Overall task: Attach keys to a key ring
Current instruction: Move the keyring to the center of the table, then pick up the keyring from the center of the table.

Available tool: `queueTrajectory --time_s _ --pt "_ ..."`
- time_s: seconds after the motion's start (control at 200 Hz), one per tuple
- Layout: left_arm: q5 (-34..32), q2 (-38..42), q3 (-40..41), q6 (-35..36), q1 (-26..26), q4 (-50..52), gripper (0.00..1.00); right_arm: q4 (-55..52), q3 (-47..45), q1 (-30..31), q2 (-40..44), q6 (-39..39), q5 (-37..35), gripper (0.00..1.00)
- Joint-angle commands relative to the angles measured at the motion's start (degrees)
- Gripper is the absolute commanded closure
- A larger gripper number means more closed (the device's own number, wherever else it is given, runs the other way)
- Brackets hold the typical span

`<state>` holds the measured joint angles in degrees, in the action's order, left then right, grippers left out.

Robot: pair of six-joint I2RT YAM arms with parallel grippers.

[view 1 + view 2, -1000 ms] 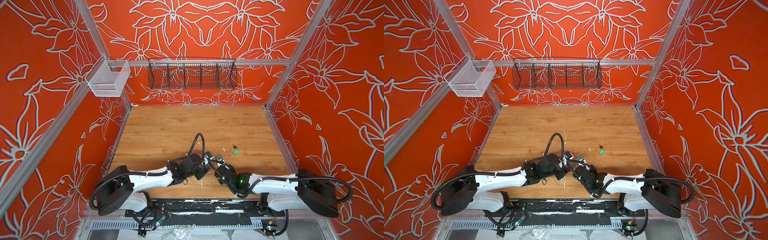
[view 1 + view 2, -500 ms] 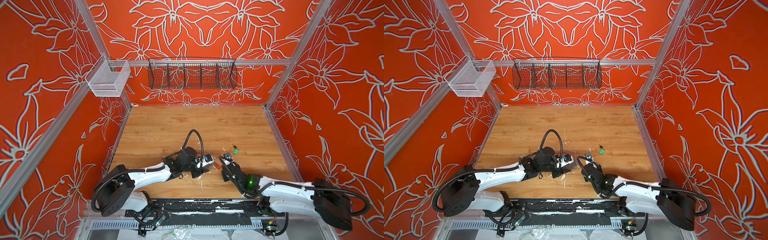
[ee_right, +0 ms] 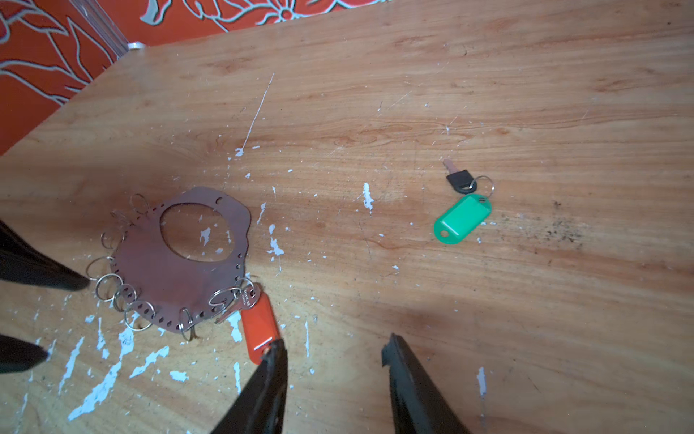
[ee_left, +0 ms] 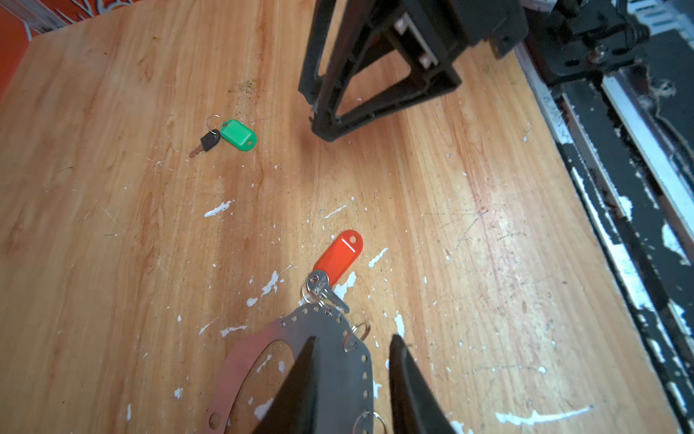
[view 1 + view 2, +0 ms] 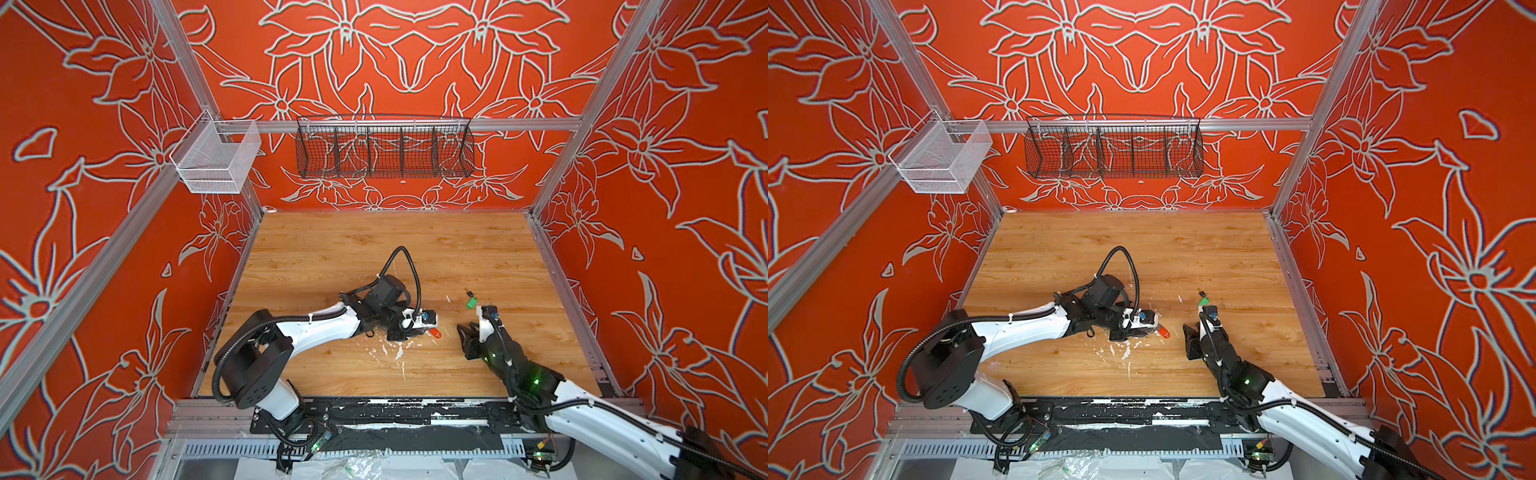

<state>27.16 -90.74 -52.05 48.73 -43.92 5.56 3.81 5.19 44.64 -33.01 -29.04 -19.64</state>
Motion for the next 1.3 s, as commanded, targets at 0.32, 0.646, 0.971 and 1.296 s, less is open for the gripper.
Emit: queueTrajectory --time_s 0.32,0.646,0.971,1.296 --pt "-0.7 -12.1 -6.9 9.0 1.9 5.5 0.74 3.5 1.3 -1.7 -7.8 -0.4 3.7 0.55" --pt "-1.4 -14.9 -9.5 11.3 2.6 8.3 0.68 4.8 2.1 -1.9 -10.9 0.4 3.6 0.55" --pt "2.5 -15.3 -11.8 12.5 2.7 14.2 0.69 4.7 1.9 -2.1 -10.2 0.5 3.9 0.55" --pt "3.9 -16.2 -12.7 12.7 2.5 15.4 0.69 4.7 1.9 -2.2 -10.2 0.6 4.2 0.55"
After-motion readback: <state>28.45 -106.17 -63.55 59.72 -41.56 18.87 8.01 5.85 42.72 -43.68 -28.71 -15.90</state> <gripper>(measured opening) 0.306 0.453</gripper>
